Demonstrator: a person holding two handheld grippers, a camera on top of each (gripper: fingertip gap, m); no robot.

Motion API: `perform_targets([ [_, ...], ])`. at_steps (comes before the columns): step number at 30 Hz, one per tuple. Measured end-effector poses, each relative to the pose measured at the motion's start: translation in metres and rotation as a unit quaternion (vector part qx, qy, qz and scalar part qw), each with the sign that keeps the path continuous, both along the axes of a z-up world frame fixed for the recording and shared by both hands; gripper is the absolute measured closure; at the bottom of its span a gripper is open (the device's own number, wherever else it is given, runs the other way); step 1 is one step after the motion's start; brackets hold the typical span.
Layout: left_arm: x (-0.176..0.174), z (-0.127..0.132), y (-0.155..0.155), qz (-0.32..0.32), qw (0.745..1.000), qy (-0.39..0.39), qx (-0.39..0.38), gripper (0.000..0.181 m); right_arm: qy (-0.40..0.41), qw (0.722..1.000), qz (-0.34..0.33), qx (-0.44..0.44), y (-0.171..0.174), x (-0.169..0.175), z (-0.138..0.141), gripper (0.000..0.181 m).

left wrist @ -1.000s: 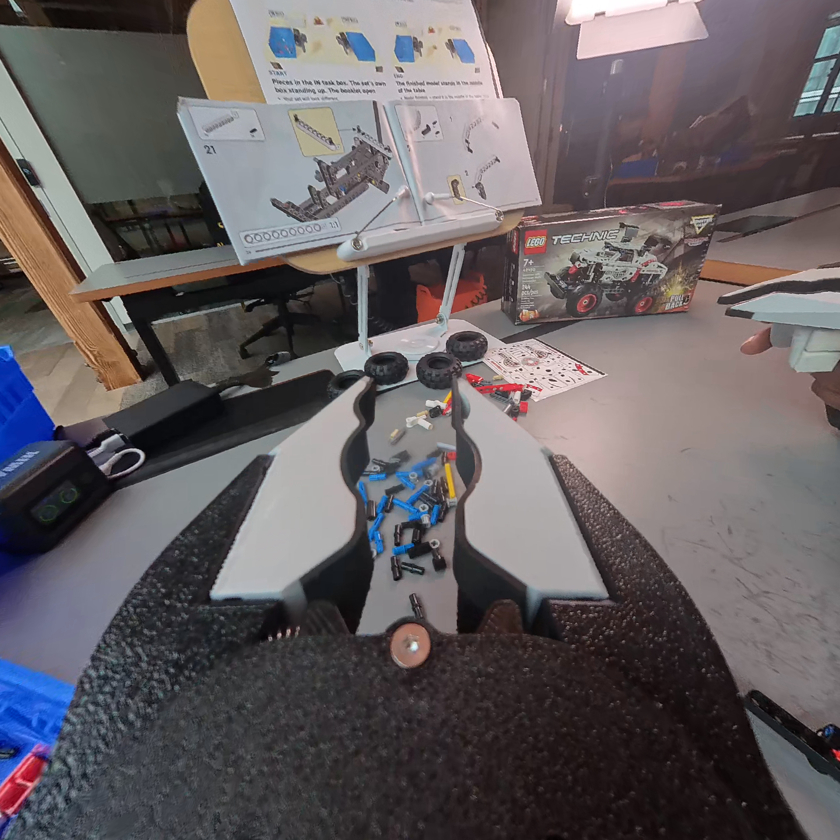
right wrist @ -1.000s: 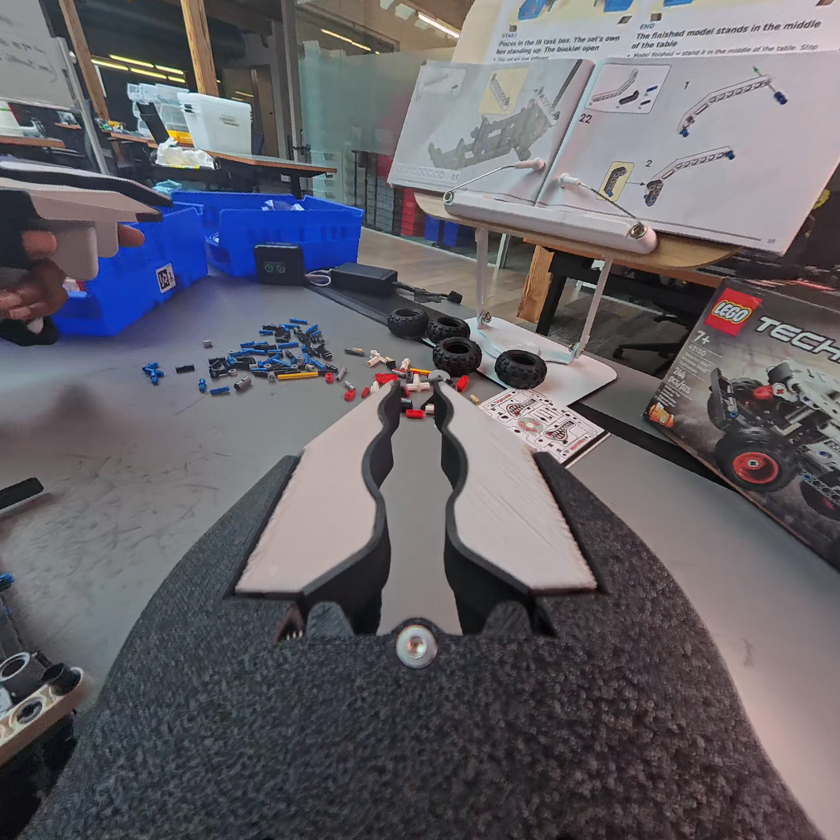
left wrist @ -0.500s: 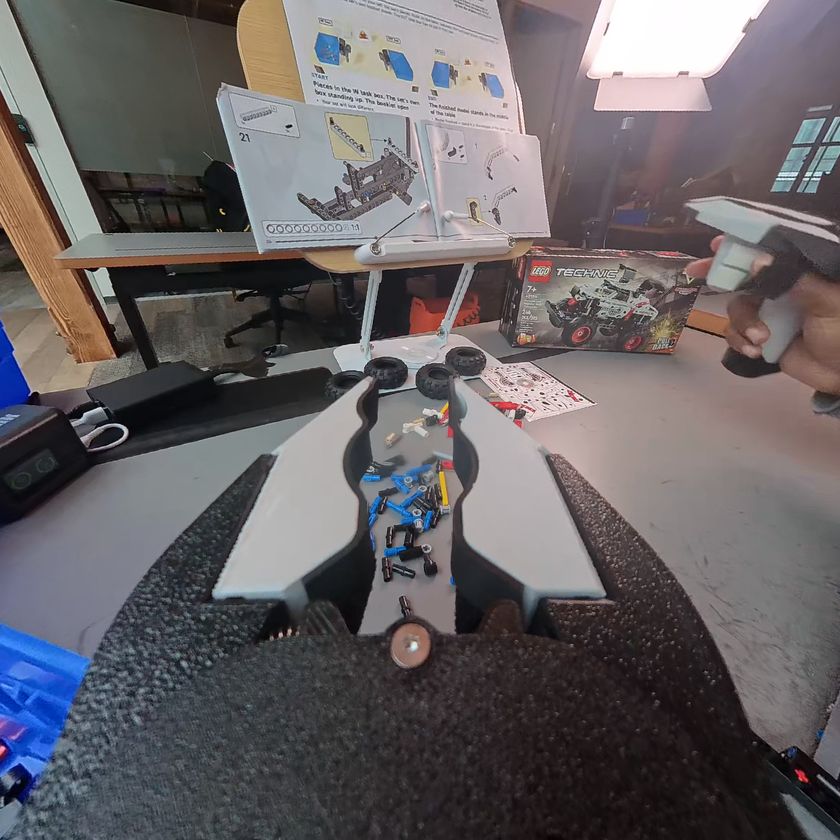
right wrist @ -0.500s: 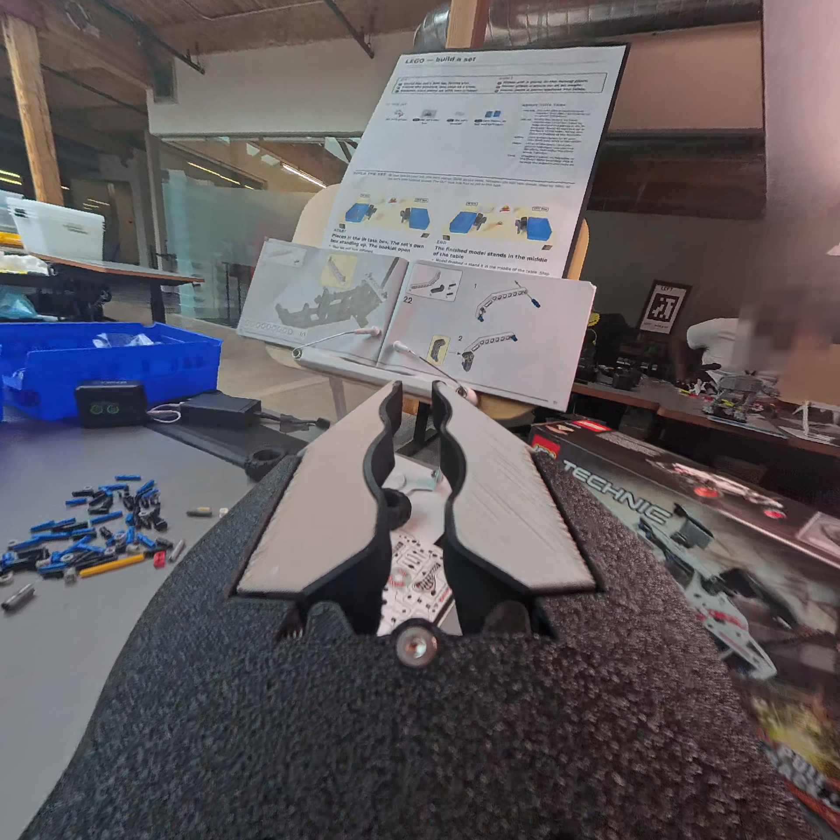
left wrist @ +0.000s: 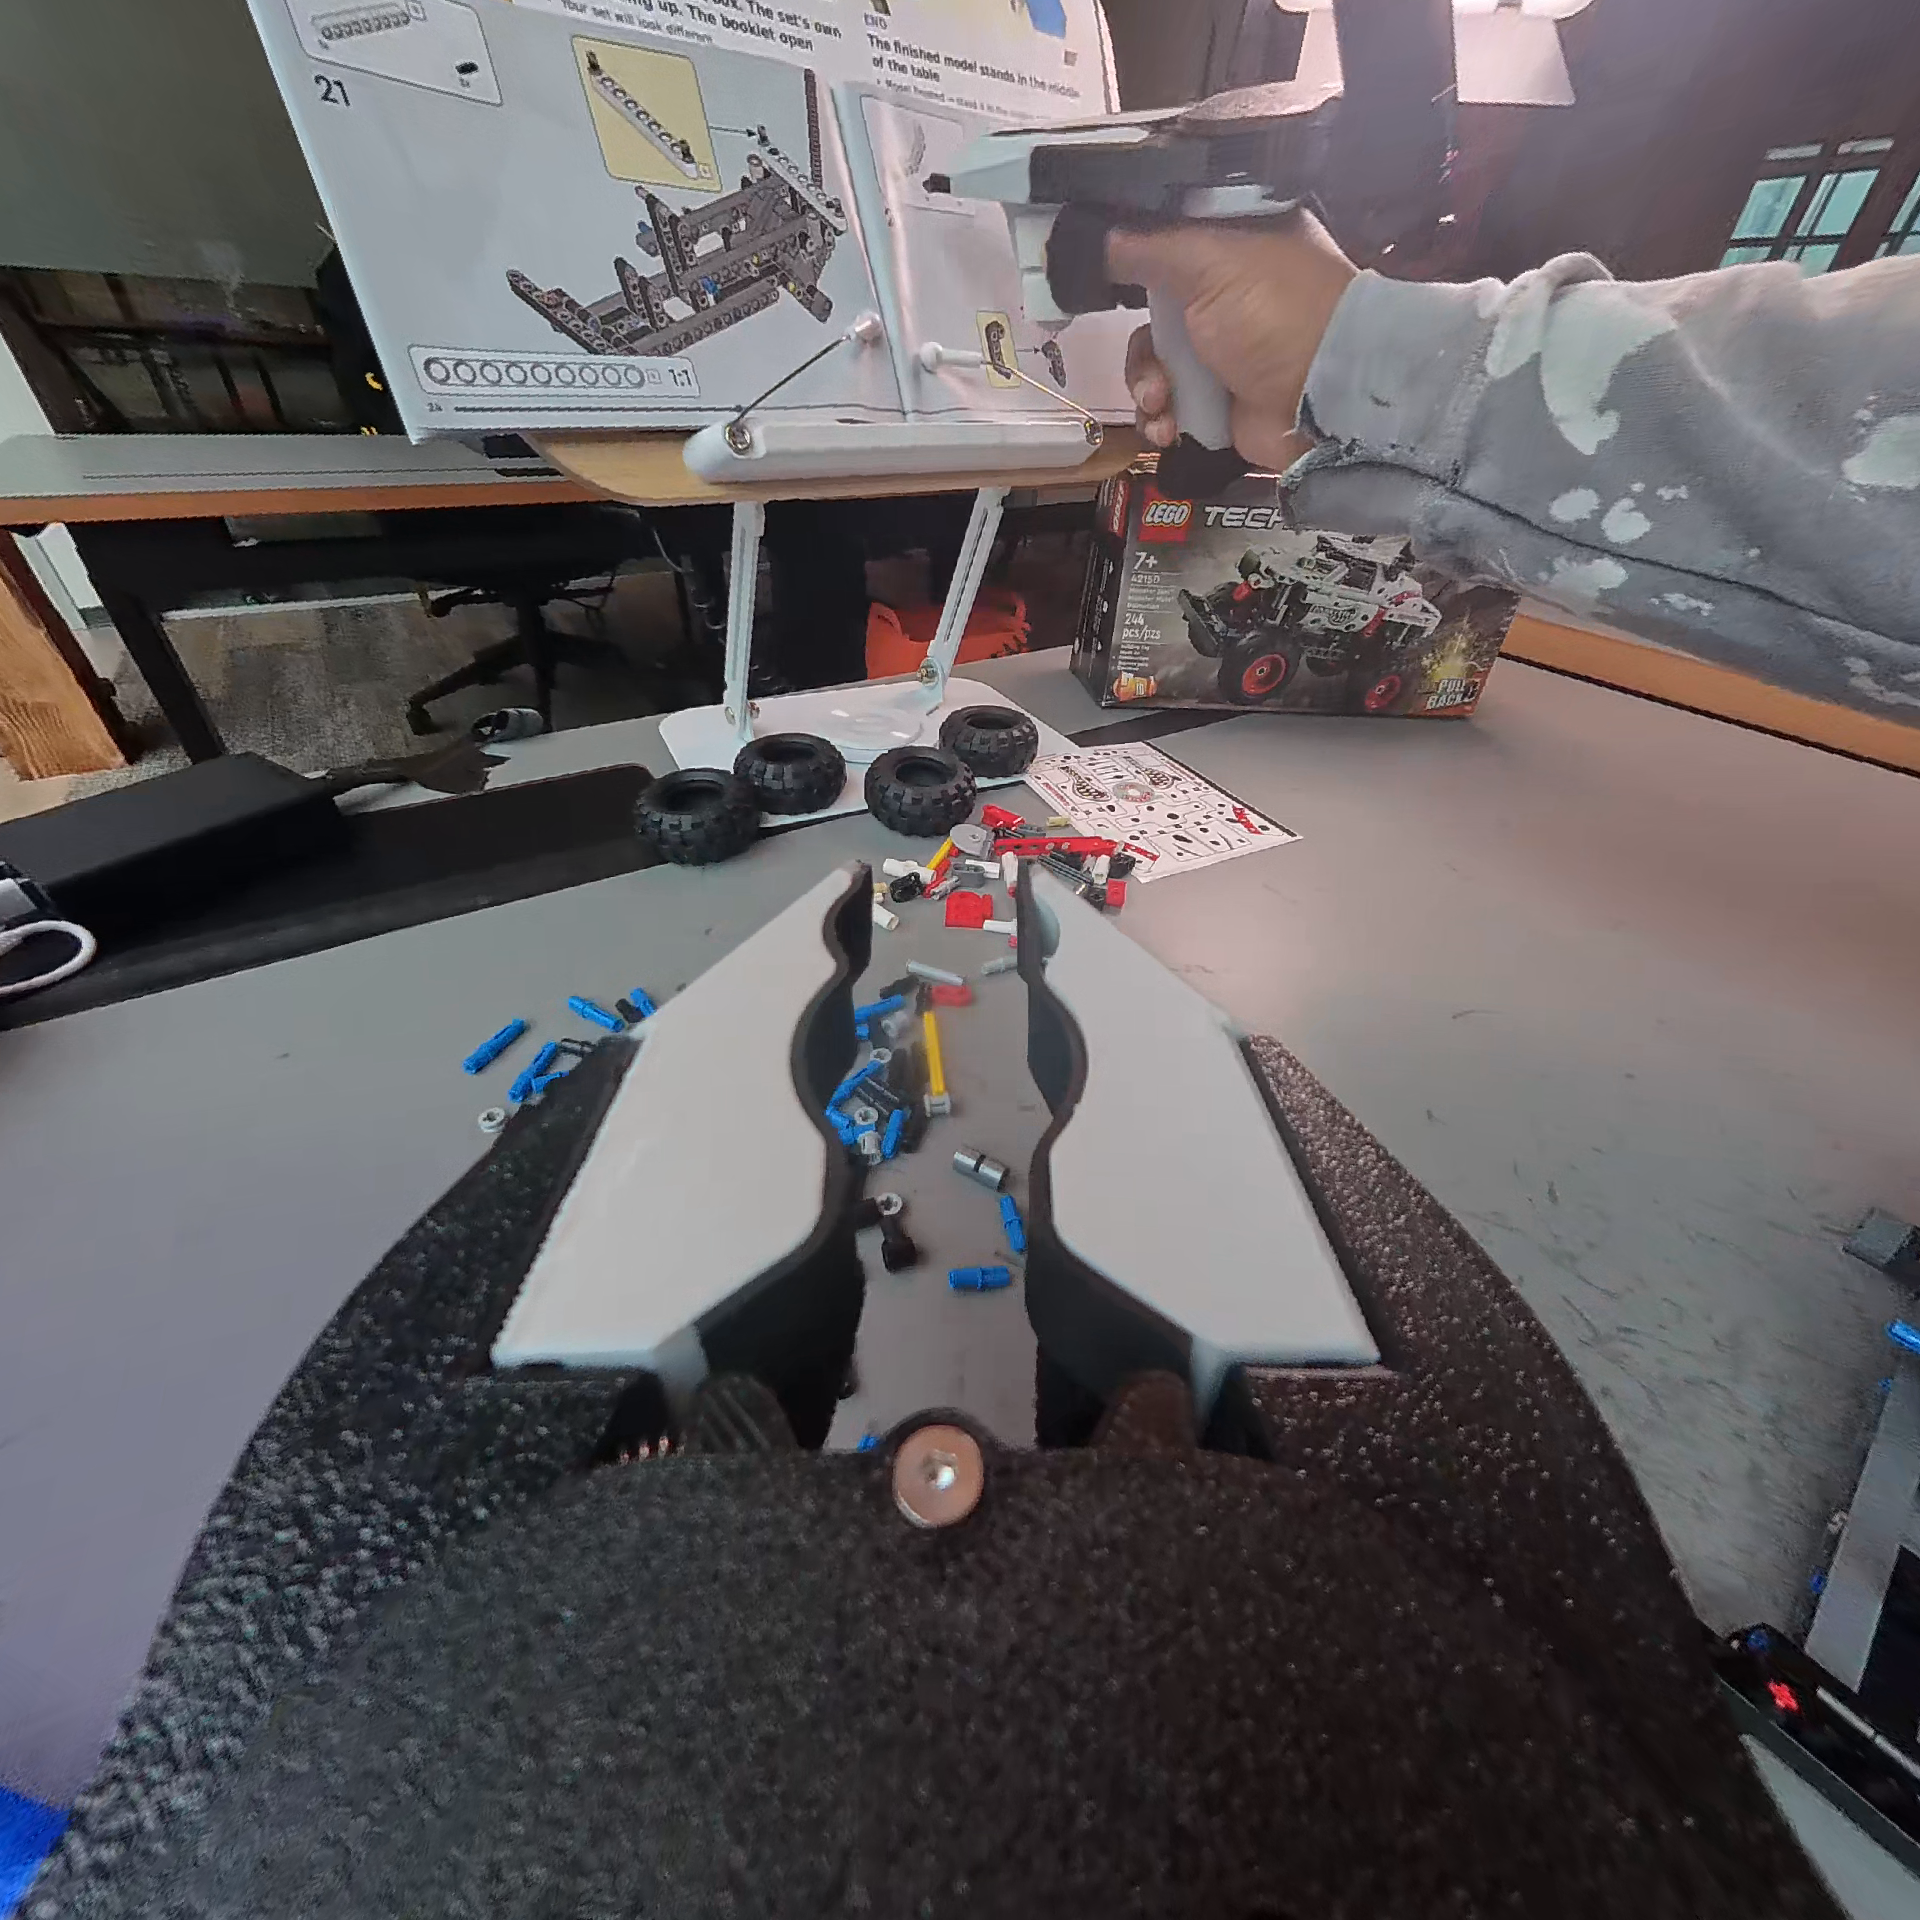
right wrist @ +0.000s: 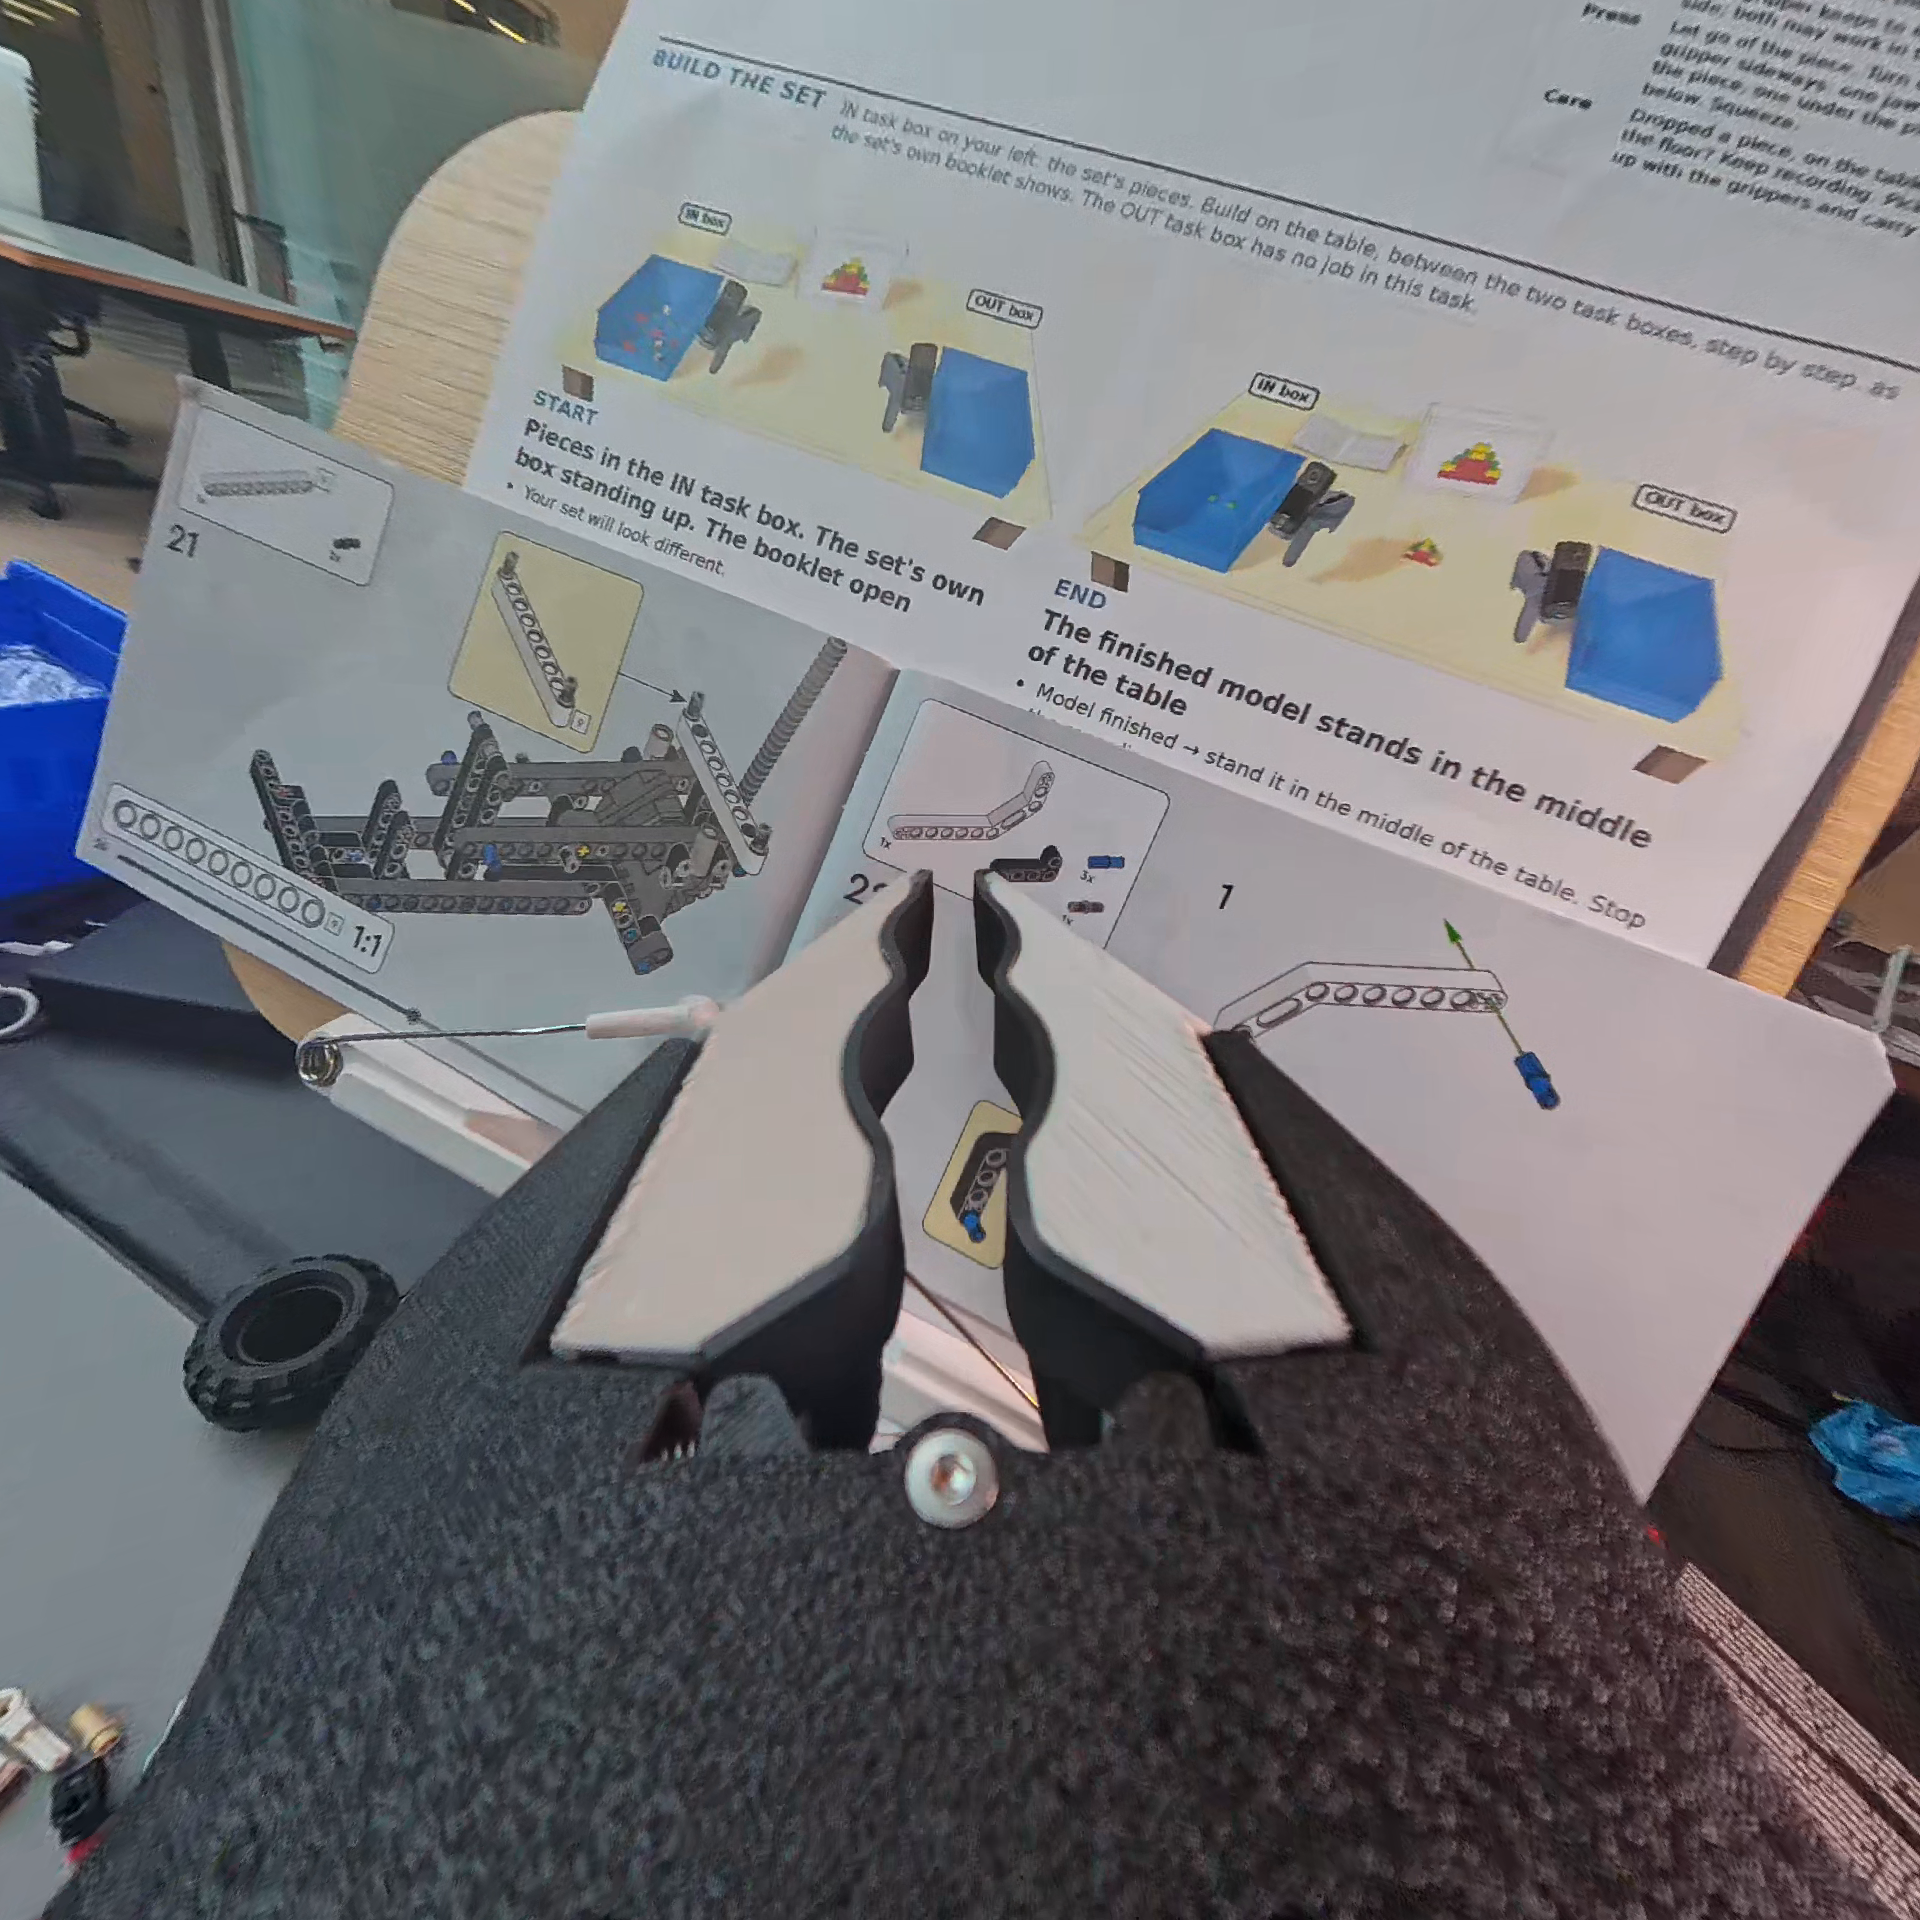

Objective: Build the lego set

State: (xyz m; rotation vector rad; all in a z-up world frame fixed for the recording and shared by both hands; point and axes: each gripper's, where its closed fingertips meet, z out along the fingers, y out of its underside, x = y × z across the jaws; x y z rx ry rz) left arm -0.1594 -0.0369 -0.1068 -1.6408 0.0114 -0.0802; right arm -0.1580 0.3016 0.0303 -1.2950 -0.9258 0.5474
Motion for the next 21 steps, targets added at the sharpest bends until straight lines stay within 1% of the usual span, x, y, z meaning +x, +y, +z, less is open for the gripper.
perform_targets([
  [2, 0.001, -0.001, 0.0, -0.004, 1.0, -0.001, -0.002, 0.154, 0.007, 1.0, -0.002, -0.012, 0.005, -0.001, -0.003, 0.174],
  [9, 0.001, -0.001, 0.002, -0.008, 1.0, -0.004, -0.002, 0.153, 0.001, 1.0, -0.017, -0.01, 0.019, 0.017, -0.016, 0.175],
  [14, 0.002, -0.002, 0.002, -0.01, 1.0, 0.001, -0.004, 0.153, -0.003, 1.0, -0.022, -0.008, 0.021, 0.024, -0.015, 0.175],
  [21, 0.003, -0.003, 0.002, -0.008, 1.0, 0.012, -0.007, 0.153, -0.008, 1.0, -0.024, -0.002, 0.017, 0.025, -0.009, 0.175],
])
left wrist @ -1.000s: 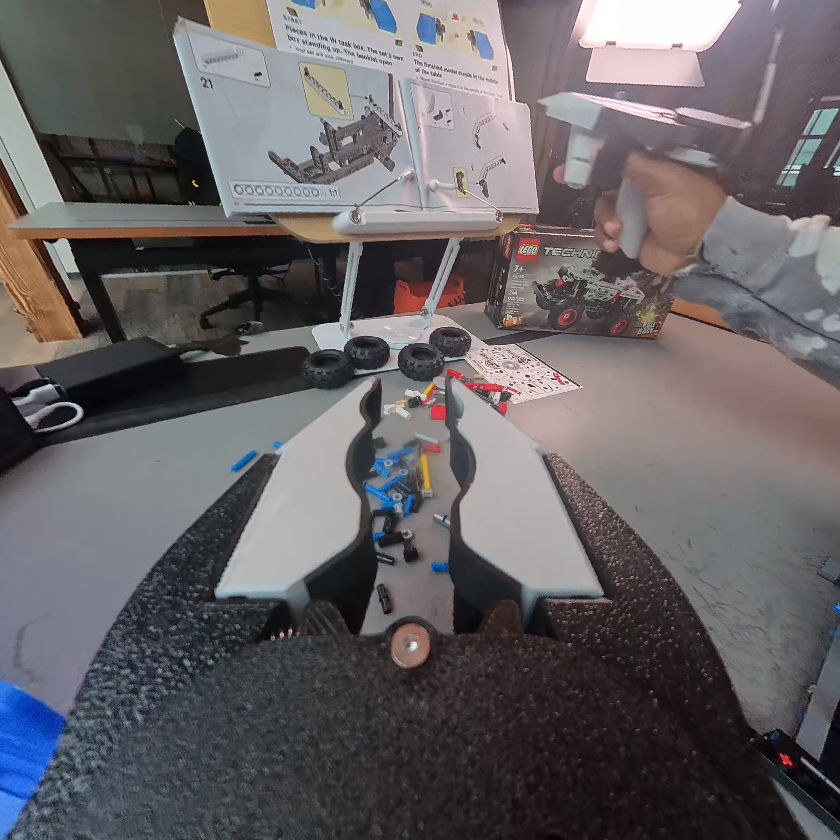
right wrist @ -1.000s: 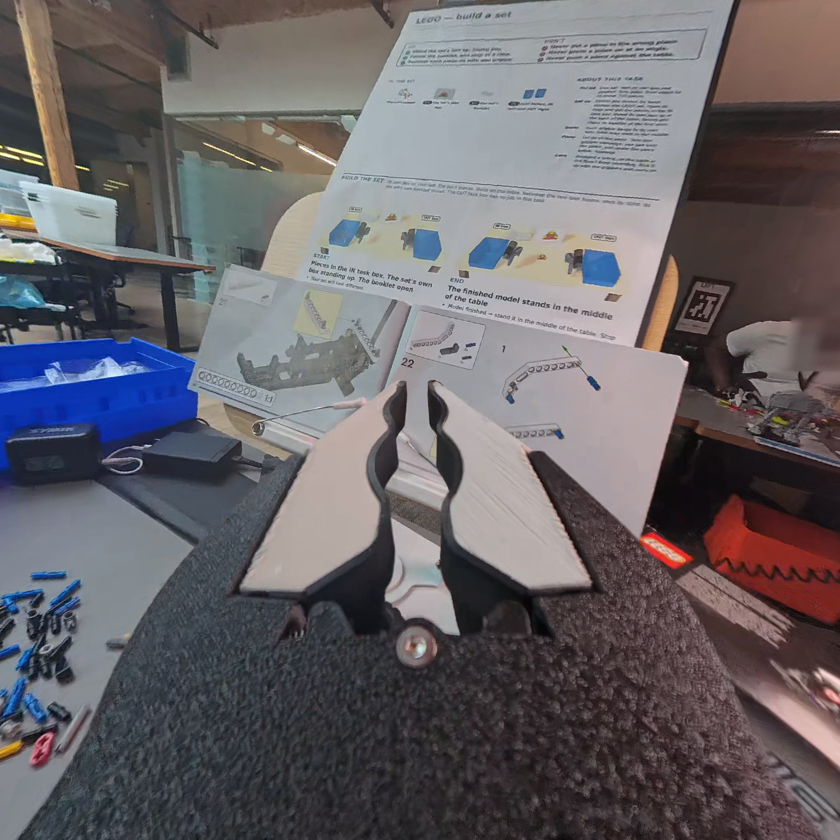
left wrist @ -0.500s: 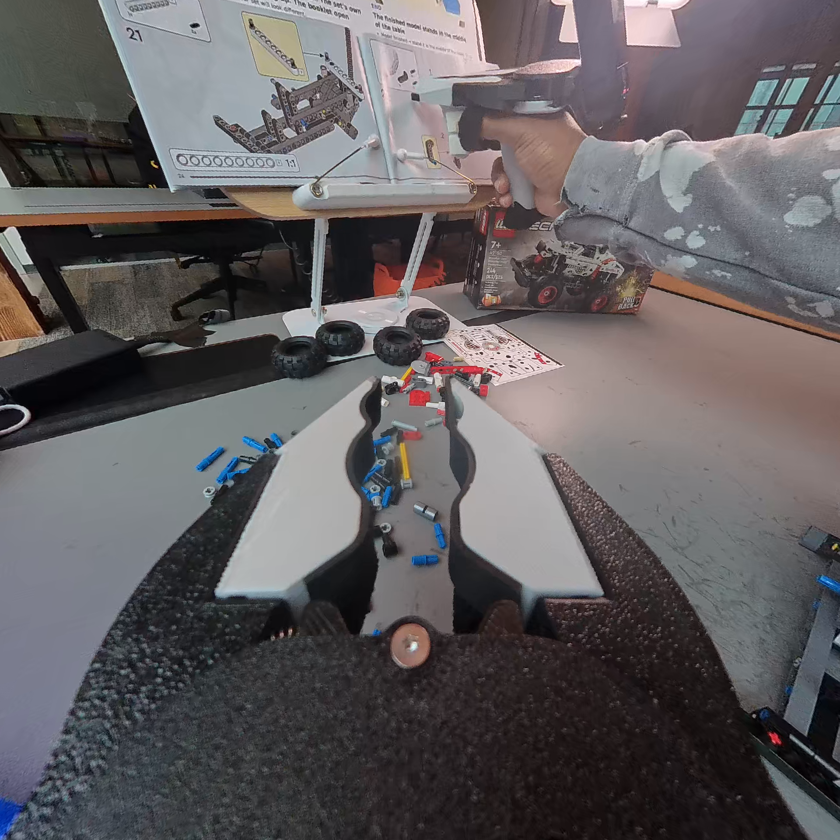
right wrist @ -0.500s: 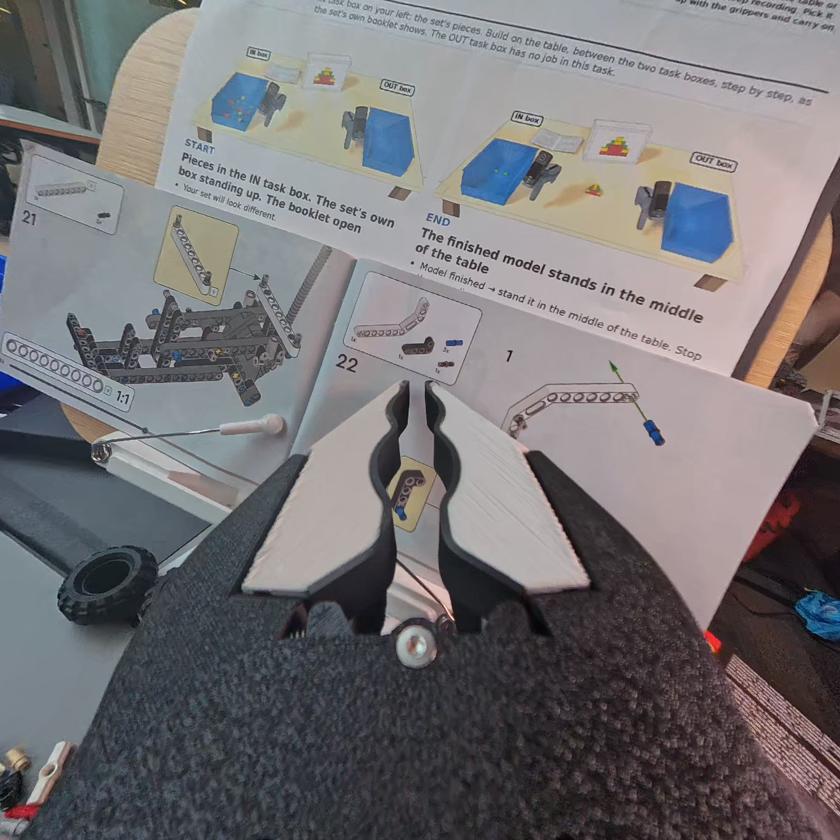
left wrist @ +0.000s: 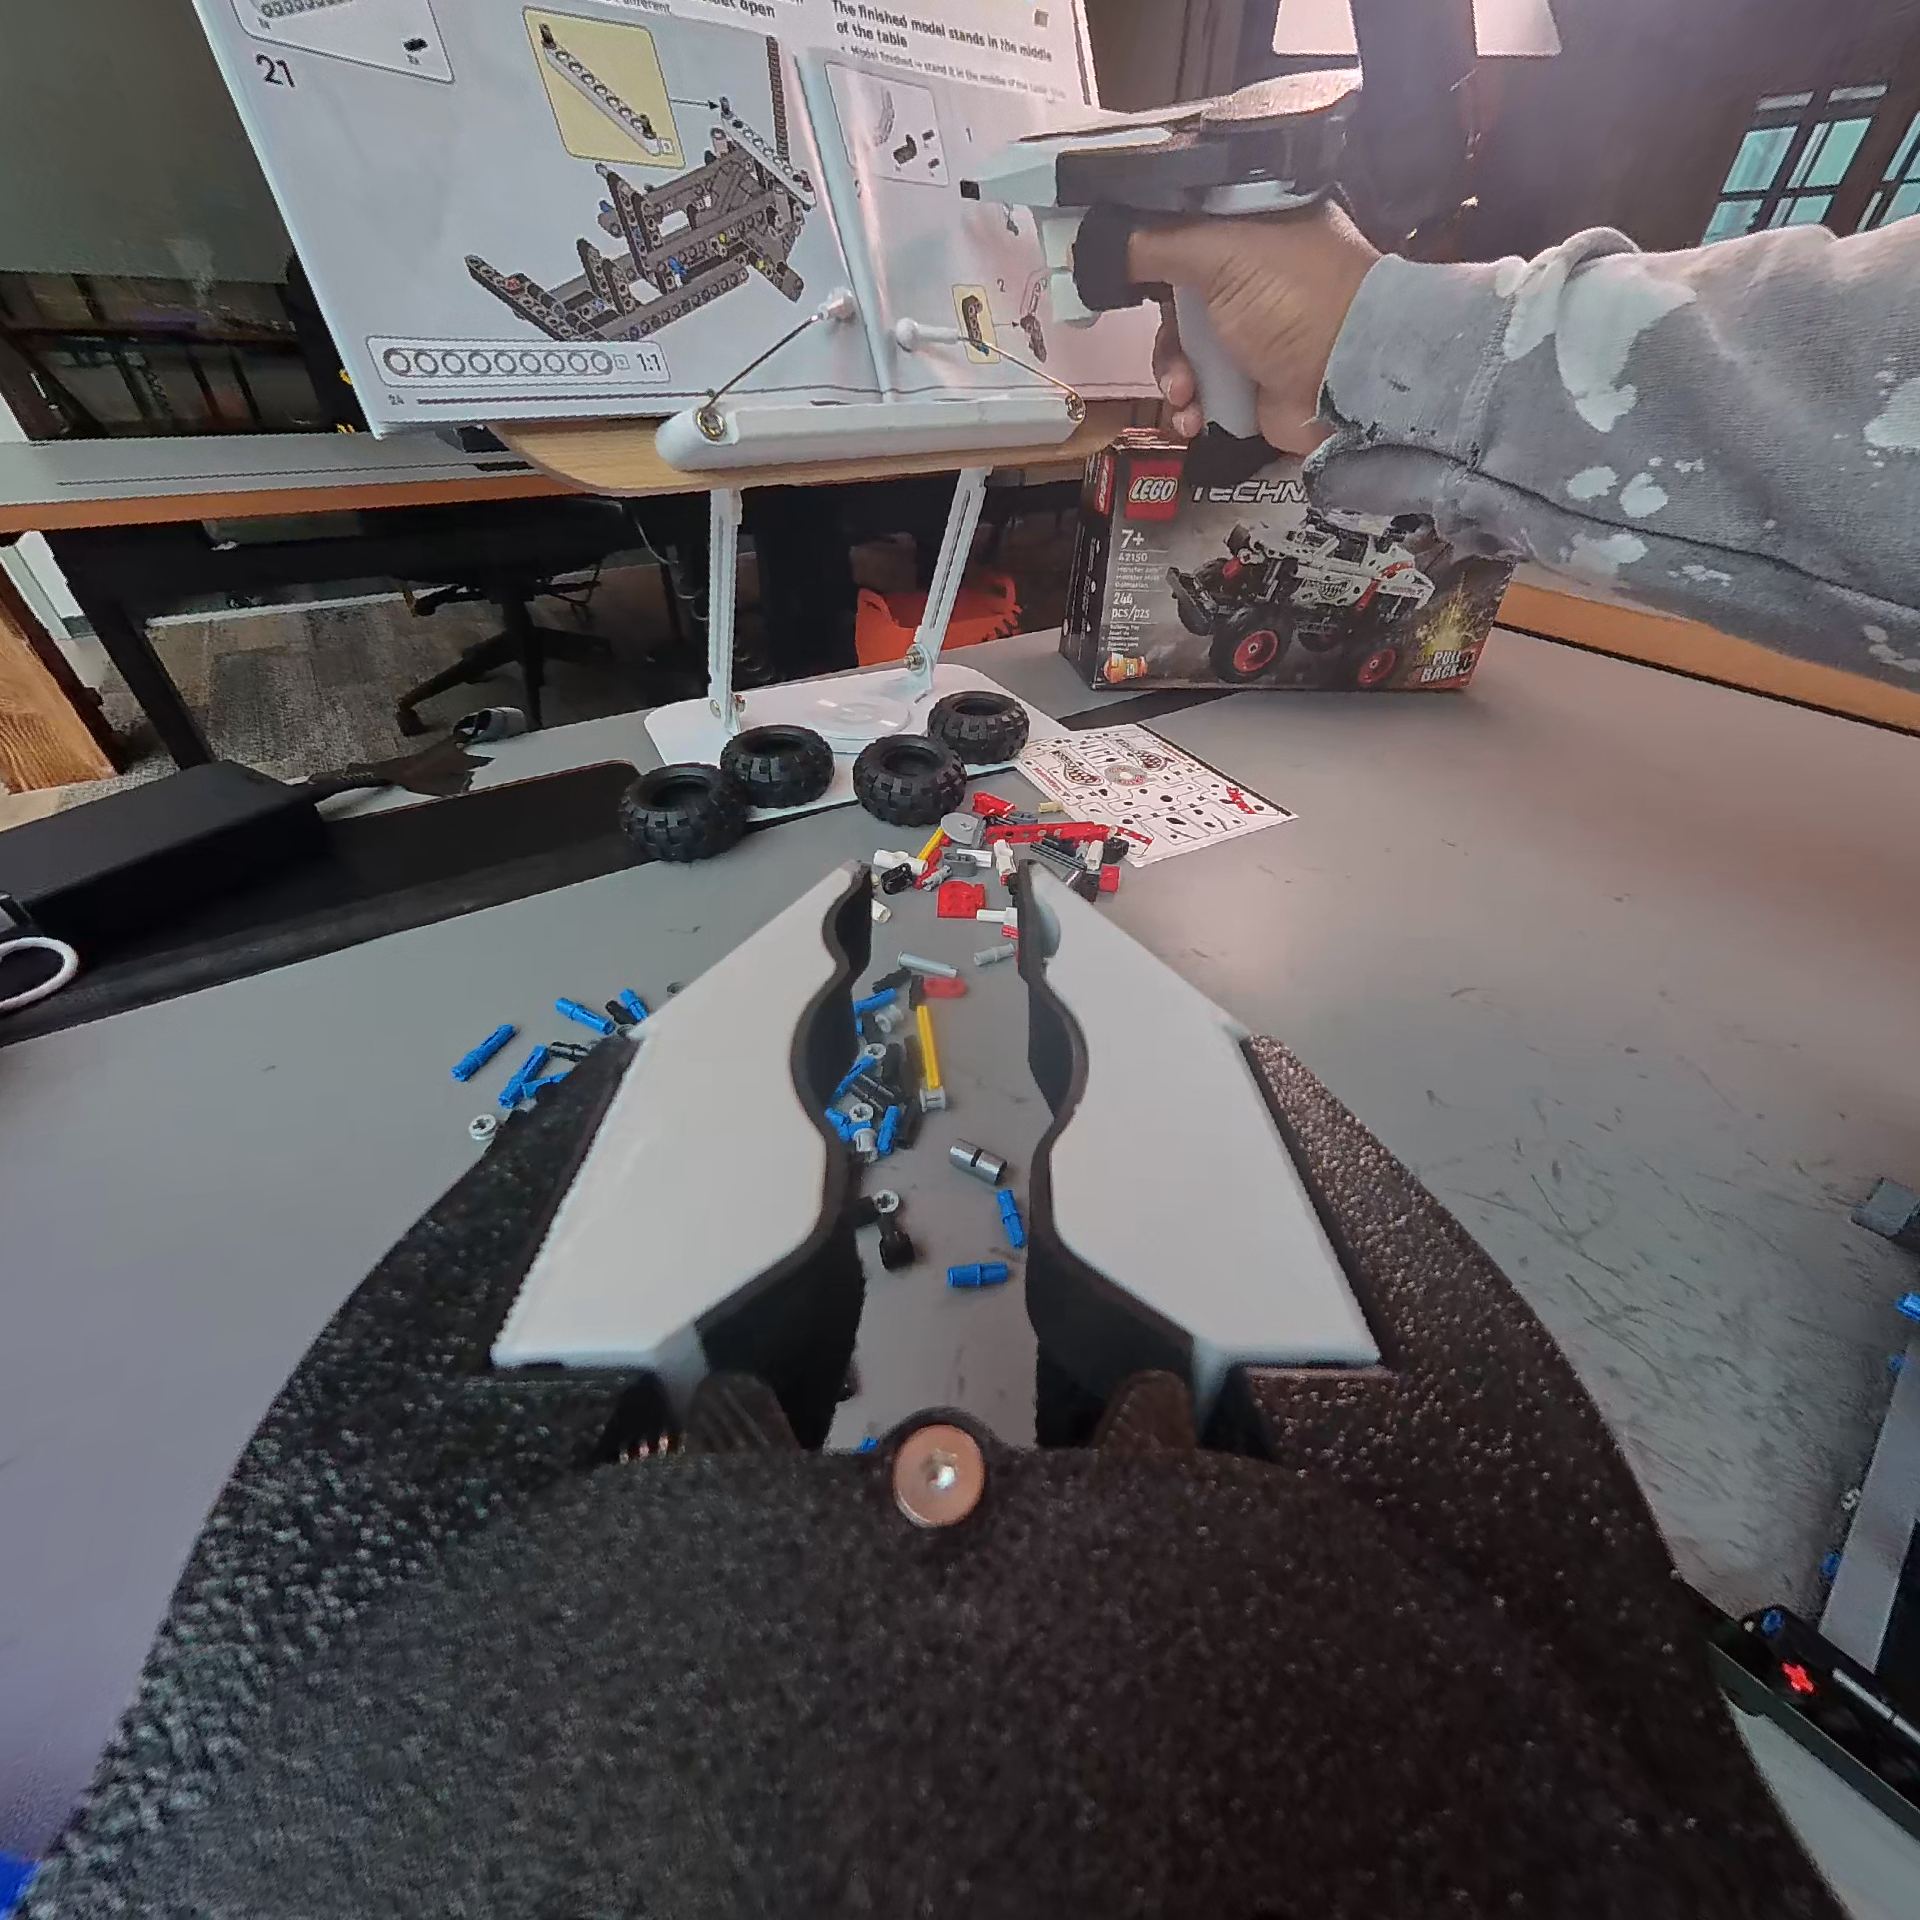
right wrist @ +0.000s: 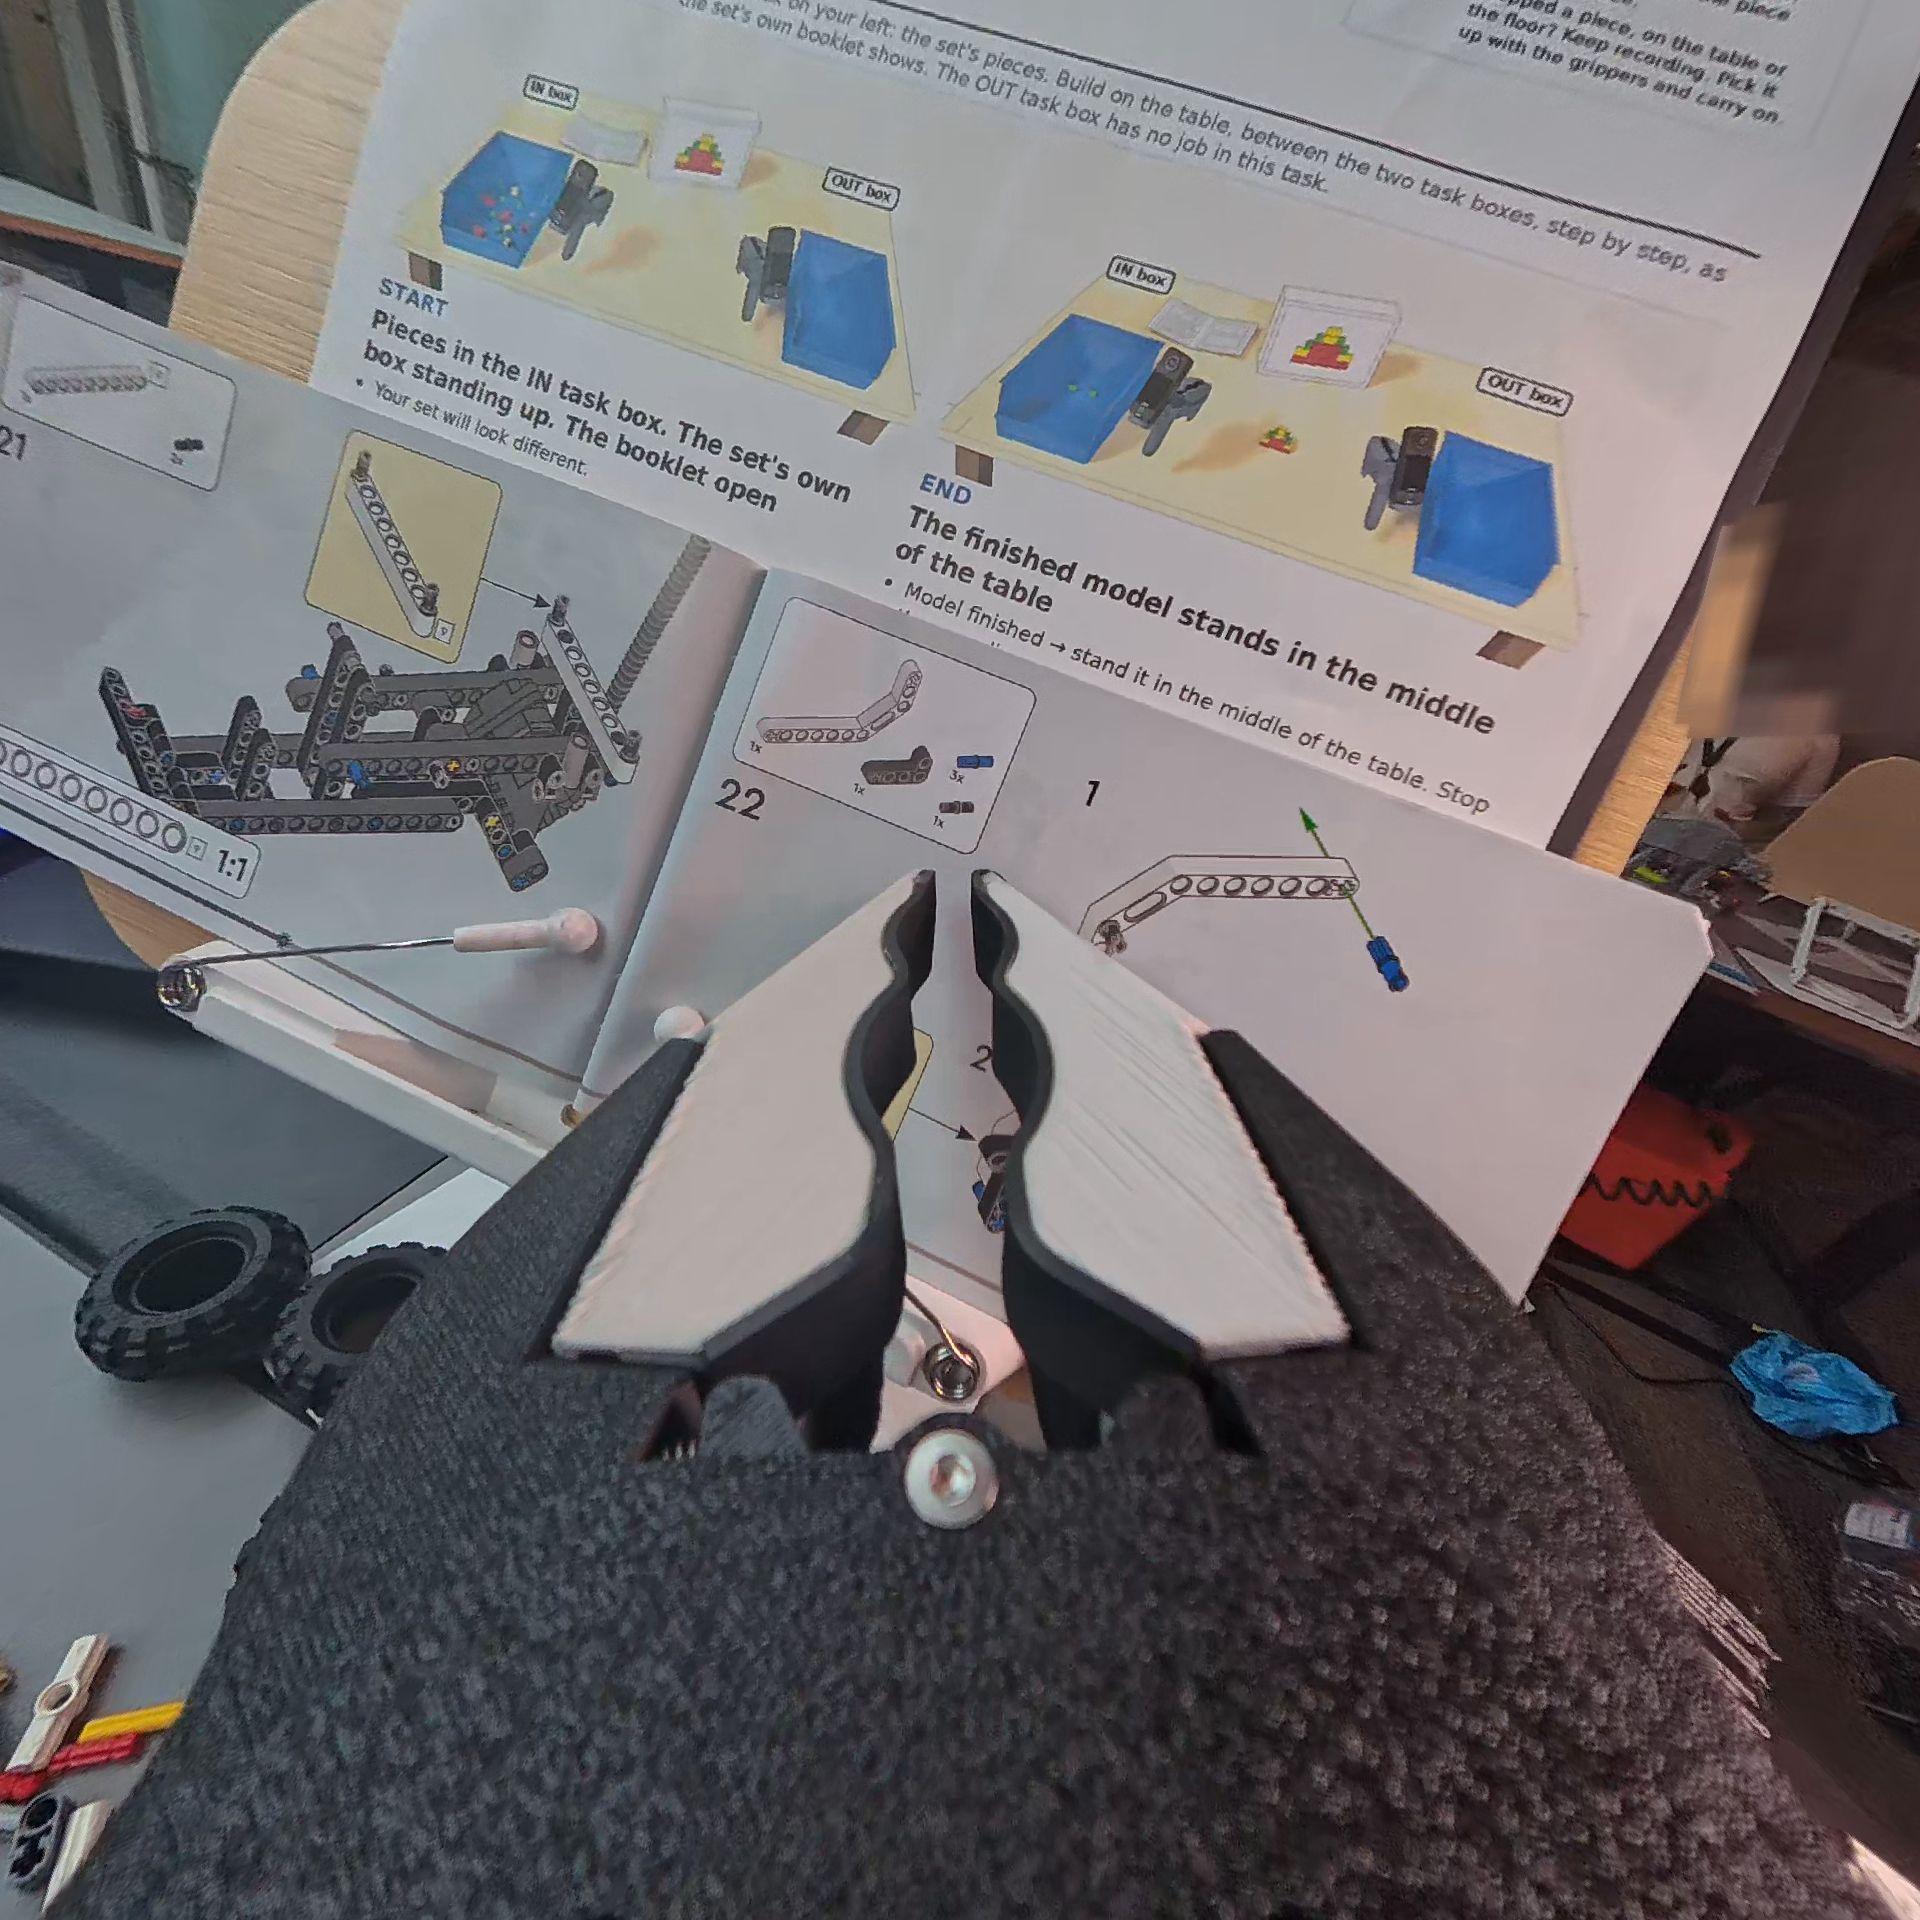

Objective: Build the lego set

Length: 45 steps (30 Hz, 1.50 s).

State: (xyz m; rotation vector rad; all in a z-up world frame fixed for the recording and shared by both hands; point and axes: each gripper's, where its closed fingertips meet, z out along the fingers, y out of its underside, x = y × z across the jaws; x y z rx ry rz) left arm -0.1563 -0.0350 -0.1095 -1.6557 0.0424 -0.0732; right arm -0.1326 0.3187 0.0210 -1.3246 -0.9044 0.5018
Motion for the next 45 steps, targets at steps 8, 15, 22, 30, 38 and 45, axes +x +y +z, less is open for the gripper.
perform_targets([
  [8, -0.001, 0.002, -0.001, 0.001, 1.0, 0.0, 0.004, 0.154, -0.007, 1.0, -0.007, 0.012, 0.002, -0.002, 0.02, 0.175],
  [15, 0.002, 0.003, 0.0, -0.001, 1.0, 0.005, 0.004, 0.154, -0.009, 1.0, -0.005, 0.017, -0.003, 0.005, 0.027, 0.175],
  [22, -0.018, 0.014, -0.007, 0.04, 0.999, 0.013, 0.022, 0.154, 0.066, 0.994, 0.088, -0.006, -0.079, 0.035, 0.032, 0.175],
  [30, -0.022, 0.025, -0.012, 0.049, 0.998, 0.021, 0.033, 0.155, 0.075, 0.975, 0.177, -0.115, -0.215, 0.143, -0.037, 0.175],
  [38, -0.085, 0.073, -0.074, 0.067, 0.985, 0.116, -0.111, 0.154, 0.04, 0.988, 0.129, -0.075, -0.247, 0.239, -0.091, 0.175],
  [45, -0.163, -0.052, -0.162, 0.009, 0.844, 0.083, -0.53, 0.148, 0.07, 0.981, 0.143, -0.113, -0.239, 0.248, -0.102, 0.176],
])
